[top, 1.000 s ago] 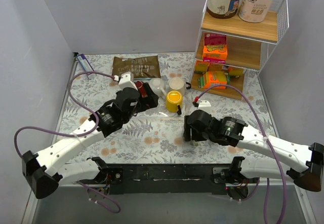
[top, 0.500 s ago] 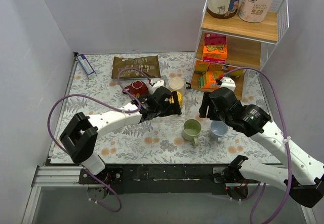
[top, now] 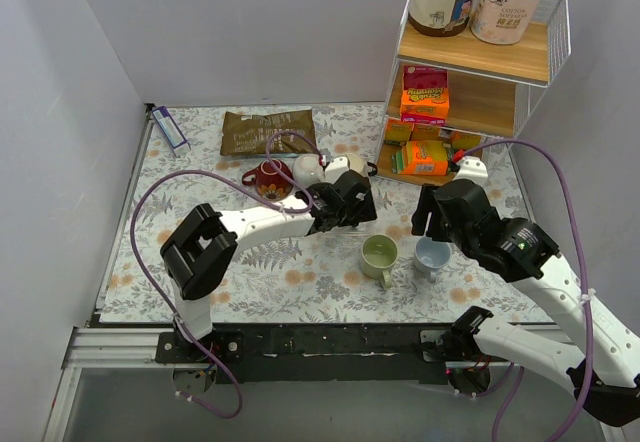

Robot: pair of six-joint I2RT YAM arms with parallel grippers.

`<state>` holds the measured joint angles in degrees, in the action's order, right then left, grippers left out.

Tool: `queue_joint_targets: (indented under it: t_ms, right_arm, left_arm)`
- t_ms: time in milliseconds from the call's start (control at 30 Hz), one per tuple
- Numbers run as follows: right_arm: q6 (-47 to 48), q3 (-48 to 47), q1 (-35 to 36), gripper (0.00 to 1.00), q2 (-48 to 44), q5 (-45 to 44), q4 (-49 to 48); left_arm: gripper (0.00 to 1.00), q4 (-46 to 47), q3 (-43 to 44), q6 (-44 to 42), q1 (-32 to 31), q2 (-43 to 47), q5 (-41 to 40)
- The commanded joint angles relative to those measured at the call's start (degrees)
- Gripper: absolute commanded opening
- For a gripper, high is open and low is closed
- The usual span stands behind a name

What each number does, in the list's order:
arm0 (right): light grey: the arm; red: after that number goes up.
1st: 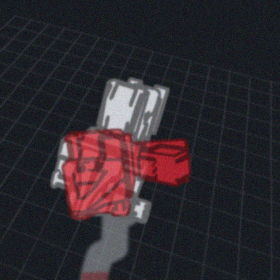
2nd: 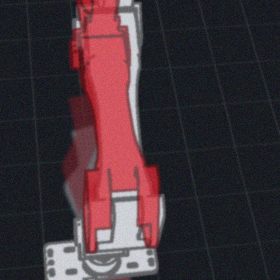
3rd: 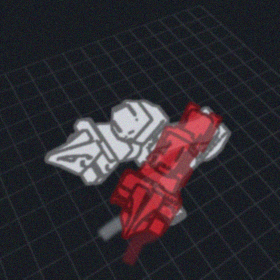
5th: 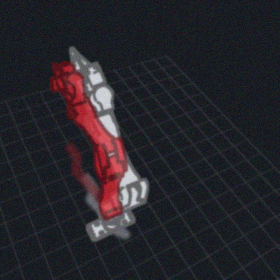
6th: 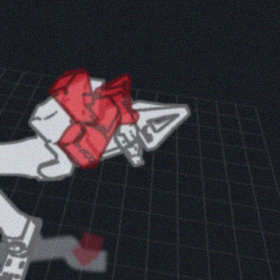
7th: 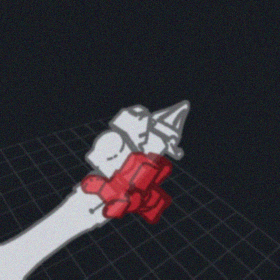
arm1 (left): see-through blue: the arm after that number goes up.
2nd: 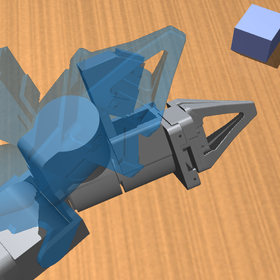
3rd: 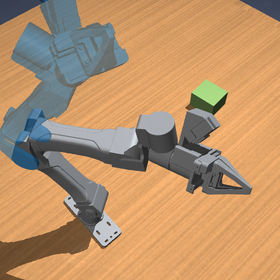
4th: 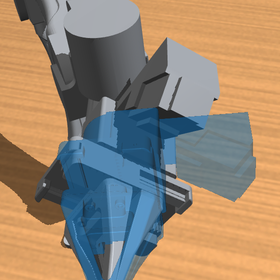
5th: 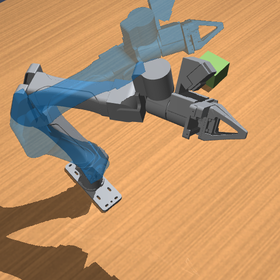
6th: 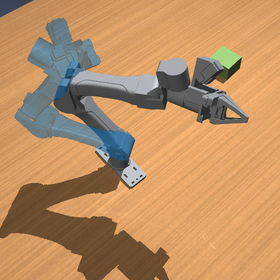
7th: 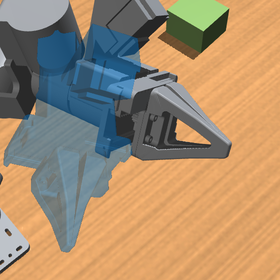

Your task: Turn the mug right side up

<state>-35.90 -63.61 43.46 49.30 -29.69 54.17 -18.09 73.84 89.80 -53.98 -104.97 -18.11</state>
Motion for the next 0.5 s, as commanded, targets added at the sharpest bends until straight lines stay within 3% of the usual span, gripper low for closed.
queue_joint_targets:
  t_ms: [0,233,433,467]
  right_arm:
    - [0.5,1.2,-0.5,0.73,-1.3,-1.7,0.7]
    - [0.7,1.5,-0.7,0.73,-2.4,-2.1,1.3]
    - [0.7,1.7,-0.7,0.73,-3.0,-2.3,1.5]
    - [0.7,1.9,-0.7,0.73,-3.2,-2.2,1.5]
  left_arm:
    - [0.76,-1.9,4.0,1.3,-0.1,-1.4,-5.4]
    - [0.61,-5.0,6.0,3.6,-0.2,-4.4,-8.0]
    - [0.54,-5.6,6.2,4.1,-0.1,-5.2,-9.1]
    - [0.49,-5.7,6.2,4.0,-0.2,-5.2,-9.2]
